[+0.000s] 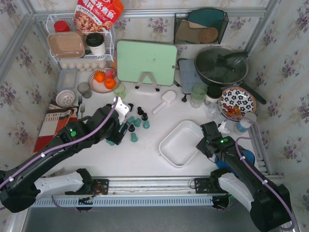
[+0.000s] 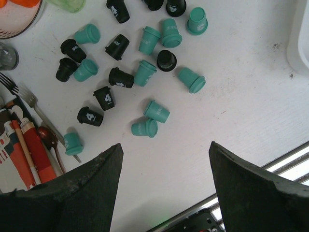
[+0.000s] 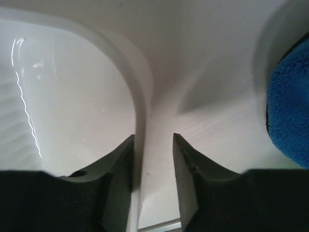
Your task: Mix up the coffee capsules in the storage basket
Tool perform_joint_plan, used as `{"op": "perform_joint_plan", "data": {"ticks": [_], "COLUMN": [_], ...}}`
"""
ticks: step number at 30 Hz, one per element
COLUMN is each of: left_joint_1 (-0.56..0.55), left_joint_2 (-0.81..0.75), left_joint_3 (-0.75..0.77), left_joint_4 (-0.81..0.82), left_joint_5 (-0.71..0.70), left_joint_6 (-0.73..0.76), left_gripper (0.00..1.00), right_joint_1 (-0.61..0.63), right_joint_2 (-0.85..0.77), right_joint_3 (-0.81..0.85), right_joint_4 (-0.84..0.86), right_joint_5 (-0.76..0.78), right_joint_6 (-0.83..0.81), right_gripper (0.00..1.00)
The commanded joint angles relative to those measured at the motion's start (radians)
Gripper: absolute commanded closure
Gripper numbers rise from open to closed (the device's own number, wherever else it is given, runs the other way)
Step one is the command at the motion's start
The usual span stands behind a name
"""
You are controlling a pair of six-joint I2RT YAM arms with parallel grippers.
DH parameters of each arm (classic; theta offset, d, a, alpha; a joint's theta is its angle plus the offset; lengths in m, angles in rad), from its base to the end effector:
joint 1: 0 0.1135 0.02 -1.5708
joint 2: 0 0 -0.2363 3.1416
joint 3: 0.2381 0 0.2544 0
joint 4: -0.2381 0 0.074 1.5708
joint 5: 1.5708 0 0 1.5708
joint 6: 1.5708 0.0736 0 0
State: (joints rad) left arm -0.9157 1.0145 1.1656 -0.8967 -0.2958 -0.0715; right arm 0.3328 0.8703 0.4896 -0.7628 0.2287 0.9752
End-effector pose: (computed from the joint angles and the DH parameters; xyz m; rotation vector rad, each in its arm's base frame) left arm 0.1612 -0.1746 0.3127 0.7978 2.1391 -0.1736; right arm 0.1755 0.0430 0.1254 0.9041 2.5069 0.1088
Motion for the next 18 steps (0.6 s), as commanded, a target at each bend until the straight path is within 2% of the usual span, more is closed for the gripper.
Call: {"op": "perform_joint_plan", "data": {"ticks": [1, 5, 8, 13, 18], "left_joint_1": [0.001, 0.001, 0.001, 0.000, 0.001], "left_joint_2": [-0.010, -0.010, -0.014, -0.024, -0.034], "left_joint_3": [-0.004, -0.001, -0.005, -0.008, -0.017], "left_joint_4": [0.000, -0.003, -0.003, -0.001, 0.012], "left_joint_5": [-0.023, -0.023, -0.024, -0.023, -0.026], "left_joint_6": [0.012, 0.014, 0.014, 0.015, 0.022], "left_gripper": [0.25, 0.25, 0.25, 0.25, 0.25], "right_joint_1": [0.027, 0.031, 0.030, 0.030, 0.030], "right_joint_2": [0.011, 0.033, 0.062, 0.145, 0.293], "right_joint_3": [-0.016, 0.004, 0.047, 0.182, 0.378], "right_joint_4": [0.043, 0.050, 0.056, 0.100, 0.138], "right_joint_5": [0.023, 0.050, 0.078, 0.096, 0.036], "right_joint_6": [0.052, 0.016, -0.041, -0.232, -0.494], "right_gripper": [0.64, 0.90, 1.00, 1.00, 1.00]}}
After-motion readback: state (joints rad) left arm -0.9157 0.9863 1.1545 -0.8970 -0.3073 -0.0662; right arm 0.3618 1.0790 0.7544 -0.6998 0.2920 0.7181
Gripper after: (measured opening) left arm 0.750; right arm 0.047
